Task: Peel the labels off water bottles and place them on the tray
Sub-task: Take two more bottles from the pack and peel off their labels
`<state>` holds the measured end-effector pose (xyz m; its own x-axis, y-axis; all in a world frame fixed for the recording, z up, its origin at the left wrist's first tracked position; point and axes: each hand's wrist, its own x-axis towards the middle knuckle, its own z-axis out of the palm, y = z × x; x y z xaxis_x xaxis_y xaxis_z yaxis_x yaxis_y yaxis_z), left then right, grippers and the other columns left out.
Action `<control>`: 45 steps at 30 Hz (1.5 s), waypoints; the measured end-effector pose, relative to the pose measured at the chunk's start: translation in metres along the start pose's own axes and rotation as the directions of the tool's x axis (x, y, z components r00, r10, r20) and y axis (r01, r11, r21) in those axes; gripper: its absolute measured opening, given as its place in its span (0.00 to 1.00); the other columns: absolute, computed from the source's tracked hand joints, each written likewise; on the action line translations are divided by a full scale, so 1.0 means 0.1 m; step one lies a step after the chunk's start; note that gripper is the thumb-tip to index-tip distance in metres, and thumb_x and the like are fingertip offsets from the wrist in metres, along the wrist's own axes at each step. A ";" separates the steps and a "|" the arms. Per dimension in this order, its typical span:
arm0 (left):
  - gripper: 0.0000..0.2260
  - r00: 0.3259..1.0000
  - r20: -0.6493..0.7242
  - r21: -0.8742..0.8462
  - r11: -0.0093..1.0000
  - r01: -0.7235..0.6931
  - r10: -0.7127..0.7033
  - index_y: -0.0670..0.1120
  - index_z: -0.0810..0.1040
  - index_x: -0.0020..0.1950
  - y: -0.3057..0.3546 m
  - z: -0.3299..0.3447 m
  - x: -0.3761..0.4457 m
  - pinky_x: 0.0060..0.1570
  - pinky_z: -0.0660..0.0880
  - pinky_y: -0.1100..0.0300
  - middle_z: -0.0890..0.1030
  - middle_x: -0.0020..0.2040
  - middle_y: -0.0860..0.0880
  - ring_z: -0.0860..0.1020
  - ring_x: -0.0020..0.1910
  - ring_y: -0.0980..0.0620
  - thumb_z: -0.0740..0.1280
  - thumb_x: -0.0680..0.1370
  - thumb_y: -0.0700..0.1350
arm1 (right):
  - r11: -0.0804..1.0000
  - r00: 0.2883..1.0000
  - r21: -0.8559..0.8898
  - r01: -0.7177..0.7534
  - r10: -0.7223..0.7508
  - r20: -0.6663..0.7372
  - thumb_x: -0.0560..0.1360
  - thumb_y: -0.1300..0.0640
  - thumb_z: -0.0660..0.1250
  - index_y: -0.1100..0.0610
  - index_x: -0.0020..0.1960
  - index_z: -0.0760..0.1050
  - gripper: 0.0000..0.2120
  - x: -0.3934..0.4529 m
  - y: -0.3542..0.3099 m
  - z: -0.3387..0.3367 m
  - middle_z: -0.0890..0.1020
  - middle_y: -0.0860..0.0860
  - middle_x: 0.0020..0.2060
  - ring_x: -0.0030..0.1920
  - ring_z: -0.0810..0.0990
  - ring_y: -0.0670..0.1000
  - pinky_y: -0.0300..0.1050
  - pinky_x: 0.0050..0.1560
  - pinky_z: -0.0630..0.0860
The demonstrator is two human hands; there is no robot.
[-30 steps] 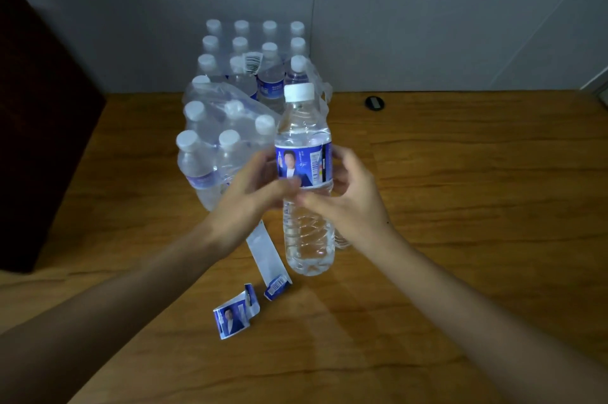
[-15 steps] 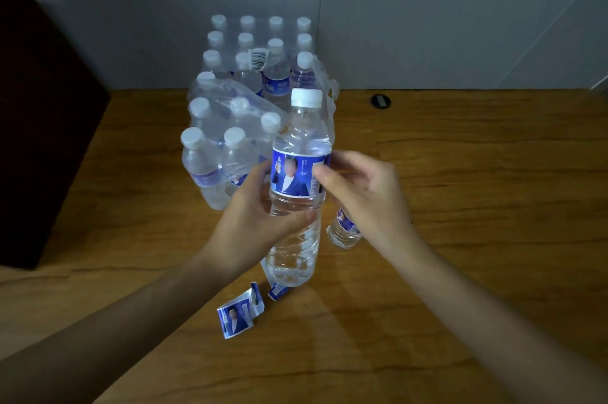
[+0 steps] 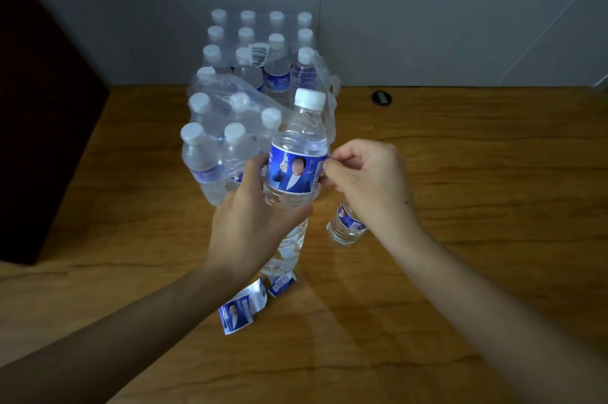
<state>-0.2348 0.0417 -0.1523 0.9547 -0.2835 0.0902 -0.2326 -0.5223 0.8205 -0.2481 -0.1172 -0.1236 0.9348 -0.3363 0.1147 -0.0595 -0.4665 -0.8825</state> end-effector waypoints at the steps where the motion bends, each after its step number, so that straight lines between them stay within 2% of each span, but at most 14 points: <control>1: 0.32 1.000 0.004 -0.017 1.000 0.009 -0.009 0.56 0.65 0.65 0.00 0.00 0.01 0.44 0.77 0.62 0.76 0.45 0.67 0.77 0.46 0.68 0.74 0.65 0.56 | 1.000 1.000 -0.006 0.000 0.000 -0.010 0.70 0.61 0.70 0.47 0.34 0.76 0.11 0.00 0.00 0.00 0.83 0.46 0.31 0.33 0.83 0.44 0.48 0.35 0.82; 5: 0.30 0.990 0.094 -0.223 0.967 0.120 -0.101 0.59 0.67 0.61 -0.03 -0.02 0.04 0.37 0.76 0.71 0.80 0.44 0.67 0.78 0.46 0.70 0.77 0.64 0.50 | 0.993 0.997 0.101 -0.063 0.066 -0.033 0.69 0.63 0.70 0.51 0.34 0.78 0.09 -0.03 0.03 -0.01 0.84 0.49 0.31 0.34 0.84 0.45 0.50 0.37 0.82; 8: 0.28 0.985 0.135 -0.305 0.941 0.143 -0.106 0.60 0.68 0.57 -0.03 -0.02 0.04 0.35 0.73 0.76 0.80 0.44 0.71 0.79 0.45 0.69 0.78 0.65 0.44 | 0.984 0.995 0.159 -0.087 0.094 -0.039 0.69 0.63 0.70 0.54 0.35 0.79 0.06 -0.03 0.07 -0.02 0.84 0.50 0.32 0.35 0.84 0.47 0.52 0.38 0.82; 15: 0.26 0.975 0.179 -0.385 0.903 0.192 -0.132 0.59 0.71 0.56 -0.04 -0.02 0.04 0.35 0.75 0.74 0.82 0.46 0.67 0.81 0.46 0.65 0.78 0.66 0.43 | 0.916 0.973 0.333 -0.223 0.232 0.012 0.71 0.66 0.67 0.55 0.34 0.78 0.09 -0.05 0.08 -0.03 0.85 0.53 0.34 0.37 0.85 0.52 0.48 0.39 0.83; 20: 0.30 0.963 0.220 -0.437 0.867 0.239 -0.154 0.54 0.72 0.62 -0.03 -0.04 0.04 0.37 0.77 0.71 0.84 0.48 0.60 0.82 0.47 0.61 0.78 0.62 0.49 | 0.784 0.924 0.518 -0.341 0.380 0.032 0.73 0.68 0.63 0.58 0.35 0.74 0.10 -0.01 0.10 -0.04 0.84 0.54 0.36 0.36 0.85 0.50 0.39 0.33 0.79; 23: 0.31 0.958 0.246 -0.460 0.853 0.249 -0.147 0.51 0.73 0.62 0.00 -0.06 0.04 0.38 0.77 0.69 0.84 0.49 0.56 0.83 0.48 0.58 0.77 0.61 0.52 | 0.818 0.915 0.459 -0.347 0.403 -0.025 0.76 0.65 0.63 0.58 0.39 0.74 0.08 0.02 0.16 -0.04 0.84 0.56 0.41 0.38 0.85 0.51 0.42 0.32 0.80; 25: 0.30 0.955 0.260 -0.464 0.850 0.251 -0.140 0.51 0.74 0.62 0.01 -0.07 0.04 0.40 0.78 0.68 0.85 0.49 0.55 0.83 0.48 0.56 0.77 0.61 0.51 | 0.915 0.939 0.283 -0.289 0.328 -0.104 0.75 0.62 0.64 0.55 0.40 0.75 0.07 0.04 0.23 -0.05 0.83 0.54 0.38 0.38 0.84 0.52 0.49 0.34 0.81; 28: 0.31 0.954 0.261 -0.448 0.856 0.258 -0.151 0.52 0.73 0.62 0.02 -0.07 0.03 0.42 0.80 0.64 0.85 0.50 0.54 0.83 0.49 0.55 0.77 0.60 0.53 | 0.966 0.960 0.057 -0.251 0.256 -0.113 0.74 0.59 0.67 0.52 0.45 0.76 0.02 0.05 0.30 -0.08 0.83 0.49 0.39 0.33 0.83 0.49 0.49 0.33 0.80; 31: 0.32 0.953 0.253 -0.423 0.867 0.263 -0.165 0.53 0.73 0.63 0.02 -0.07 0.04 0.46 0.79 0.61 0.84 0.51 0.54 0.82 0.52 0.55 0.76 0.61 0.53 | 0.962 0.956 0.015 -0.272 0.272 -0.114 0.73 0.56 0.69 0.52 0.57 0.75 0.13 0.04 0.34 -0.09 0.82 0.48 0.45 0.34 0.82 0.46 0.44 0.33 0.80; 33: 0.32 0.952 0.248 -0.417 0.867 0.273 -0.180 0.53 0.72 0.64 0.01 -0.06 0.04 0.46 0.79 0.60 0.84 0.52 0.53 0.82 0.52 0.55 0.77 0.61 0.53 | 0.974 0.963 -0.006 -0.228 0.224 -0.147 0.72 0.56 0.70 0.51 0.58 0.74 0.16 0.01 0.31 -0.09 0.79 0.46 0.42 0.37 0.80 0.45 0.41 0.35 0.76; 36: 0.30 0.951 0.238 -0.408 0.868 0.284 -0.199 0.52 0.72 0.63 -0.02 -0.04 0.05 0.41 0.79 0.66 0.84 0.51 0.54 0.82 0.50 0.57 0.77 0.63 0.50 | 0.997 0.973 0.018 -0.079 0.081 -0.216 0.71 0.58 0.71 0.50 0.49 0.72 0.10 -0.09 0.18 -0.08 0.76 0.46 0.33 0.32 0.76 0.43 0.38 0.32 0.72; 39: 0.28 0.952 0.231 -0.400 0.872 0.283 -0.202 0.51 0.72 0.63 -0.03 -0.02 0.04 0.37 0.77 0.70 0.84 0.49 0.54 0.82 0.48 0.59 0.77 0.65 0.46 | 0.999 0.984 0.041 0.017 -0.010 -0.178 0.71 0.60 0.71 0.49 0.42 0.71 0.10 -0.18 0.09 -0.03 0.77 0.49 0.27 0.25 0.76 0.47 0.39 0.26 0.72; 43: 0.28 0.954 0.229 -0.393 0.879 0.271 -0.192 0.51 0.72 0.63 -0.03 0.00 0.04 0.39 0.78 0.69 0.84 0.50 0.53 0.82 0.48 0.59 0.78 0.65 0.45 | 0.968 0.986 0.220 -0.118 0.141 -0.094 0.73 0.64 0.68 0.56 0.41 0.72 0.07 -0.13 0.08 0.04 0.79 0.50 0.23 0.20 0.75 0.45 0.36 0.22 0.69; 45: 0.28 0.956 0.228 -0.384 0.886 0.261 -0.183 0.51 0.72 0.63 -0.03 0.01 0.03 0.38 0.77 0.71 0.84 0.50 0.54 0.82 0.48 0.60 0.78 0.65 0.45 | 0.942 0.979 0.296 -0.158 0.189 -0.081 0.74 0.64 0.67 0.57 0.42 0.73 0.05 -0.10 0.09 0.05 0.81 0.49 0.25 0.24 0.79 0.45 0.35 0.24 0.72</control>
<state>-0.2313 0.0413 -0.1552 0.9134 -0.3585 -0.1926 0.1145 -0.2277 0.9670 -0.2562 -0.1137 -0.1352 0.8750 -0.4838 -0.0178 -0.0997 -0.1440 -0.9845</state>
